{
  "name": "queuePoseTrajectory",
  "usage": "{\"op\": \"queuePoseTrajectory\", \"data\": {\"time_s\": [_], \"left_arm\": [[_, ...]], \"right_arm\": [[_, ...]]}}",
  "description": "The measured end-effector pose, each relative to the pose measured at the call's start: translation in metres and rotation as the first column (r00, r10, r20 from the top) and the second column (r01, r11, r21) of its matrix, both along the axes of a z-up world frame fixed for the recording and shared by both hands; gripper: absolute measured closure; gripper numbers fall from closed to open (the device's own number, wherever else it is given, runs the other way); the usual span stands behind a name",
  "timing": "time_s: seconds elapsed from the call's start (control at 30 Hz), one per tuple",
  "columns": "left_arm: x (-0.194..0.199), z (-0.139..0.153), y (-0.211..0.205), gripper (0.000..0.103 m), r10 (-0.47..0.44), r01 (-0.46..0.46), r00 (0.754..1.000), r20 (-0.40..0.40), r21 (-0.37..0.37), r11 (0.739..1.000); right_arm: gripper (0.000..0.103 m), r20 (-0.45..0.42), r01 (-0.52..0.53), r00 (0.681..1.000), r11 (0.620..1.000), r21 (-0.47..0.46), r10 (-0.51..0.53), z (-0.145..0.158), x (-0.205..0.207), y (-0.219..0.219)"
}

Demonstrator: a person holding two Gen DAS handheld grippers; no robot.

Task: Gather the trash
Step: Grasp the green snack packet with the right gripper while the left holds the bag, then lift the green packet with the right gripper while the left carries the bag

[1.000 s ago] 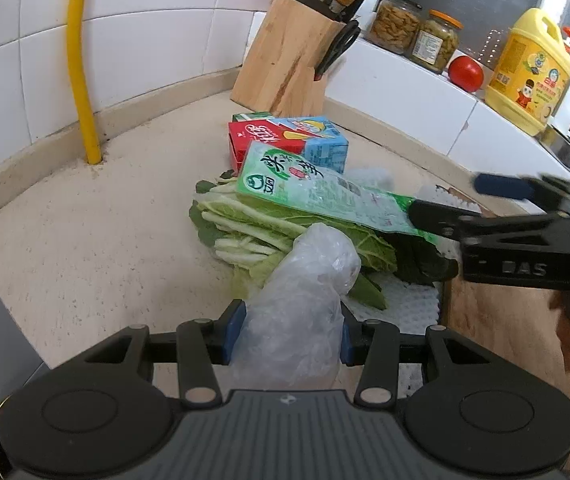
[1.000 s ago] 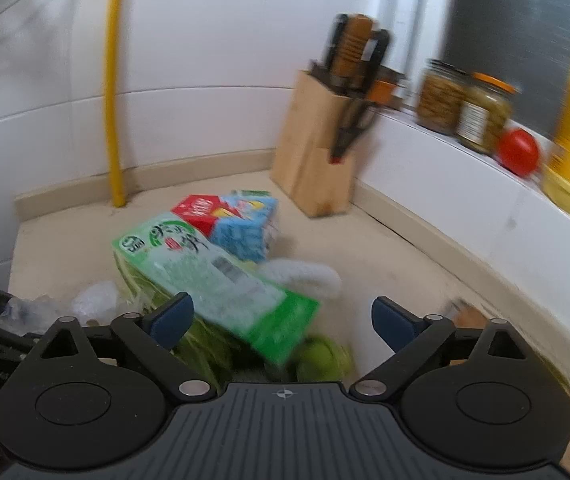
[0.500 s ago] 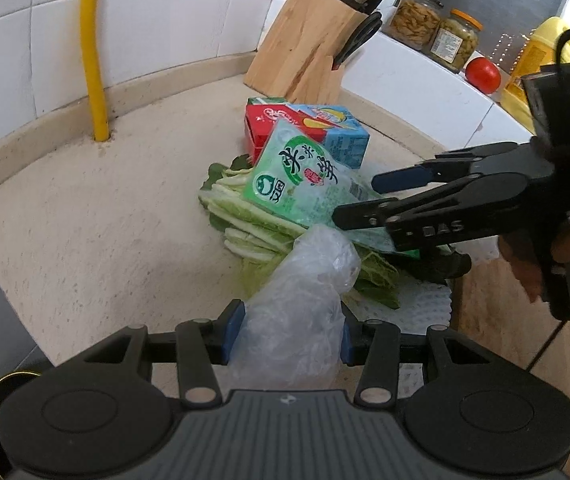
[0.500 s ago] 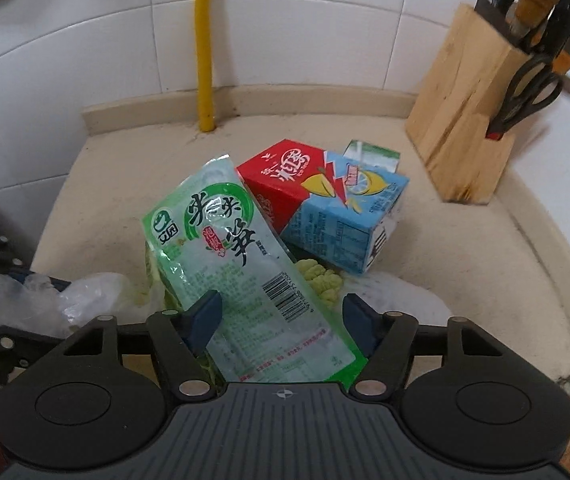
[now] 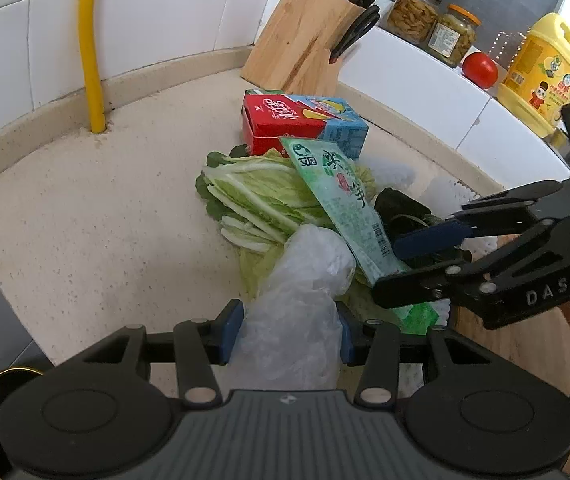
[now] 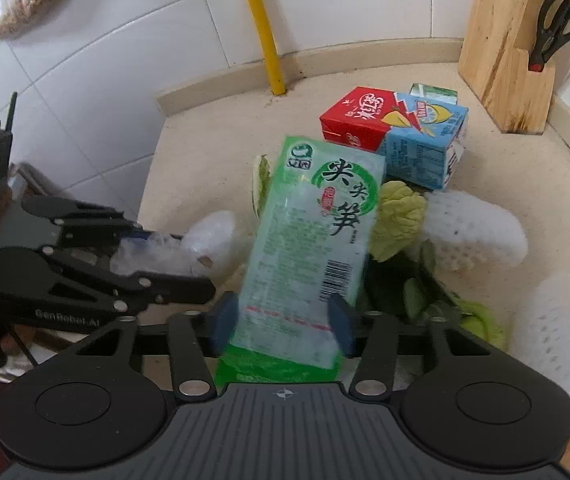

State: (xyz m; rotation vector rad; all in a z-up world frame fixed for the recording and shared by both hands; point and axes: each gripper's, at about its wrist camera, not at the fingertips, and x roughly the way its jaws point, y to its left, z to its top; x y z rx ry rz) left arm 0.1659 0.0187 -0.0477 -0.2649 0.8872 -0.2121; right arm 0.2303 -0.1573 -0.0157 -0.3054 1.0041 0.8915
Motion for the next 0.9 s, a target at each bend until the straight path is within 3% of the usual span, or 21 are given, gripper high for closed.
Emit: {"op": "queuePoseTrajectory", "data": {"time_s": [0.17,0.2,0.3,0.4,0.57,0.67,0.73,0.83,0.9], "left_arm": [[-0.001,0.002,0.003,0.062,0.013,-0.013,1.000,0.003,0.007,1.000],[-0.002,0.002,0.004,0.062,0.017,-0.017,1.000,0.005,0.007,1.000],[-0.001,-0.001,0.006,0.062,0.025,-0.025,1.000,-0.003,0.000,1.000],[-0.001,-0.002,0.003,0.062,0.013,-0.013,1.000,-0.007,-0.002,1.000],[-0.003,0.001,0.003,0.062,0.001,-0.001,1.000,0.007,-0.003,1.000],[-0.004,0.001,0.007,0.062,0.009,-0.009,1.000,0.009,-0.012,1.000],[-0.004,0.002,0.008,0.062,0.009,-0.009,1.000,0.012,-0.015,1.000],[-0.004,0.004,0.007,0.062,0.000,0.001,1.000,0.023,-0.019,1.000],[-0.004,0.006,0.006,0.062,-0.012,0.012,0.999,0.033,-0.015,1.000]], "right_arm": [[0.034,-0.046,0.072,0.996,0.996,0.042,-0.070,-0.008,0.012,0.005],[0.034,-0.026,0.088,0.996,0.996,0.032,-0.087,-0.008,0.013,0.006],[0.013,0.088,0.117,0.989,0.993,0.016,-0.118,-0.004,0.006,0.006],[0.014,0.103,0.137,0.985,0.990,0.027,-0.139,-0.008,0.010,0.010],[0.034,0.000,0.208,0.978,0.977,0.042,-0.208,-0.025,0.029,0.016],[0.057,-0.054,0.241,0.970,0.966,0.091,-0.237,-0.020,0.027,0.003],[0.079,-0.077,0.271,0.962,0.955,0.123,-0.263,-0.014,0.025,-0.008],[0.092,-0.094,0.312,0.949,0.937,0.155,-0.300,-0.010,0.021,-0.019],[0.093,-0.111,0.318,0.947,0.932,0.176,-0.302,-0.008,0.016,-0.023]]}}
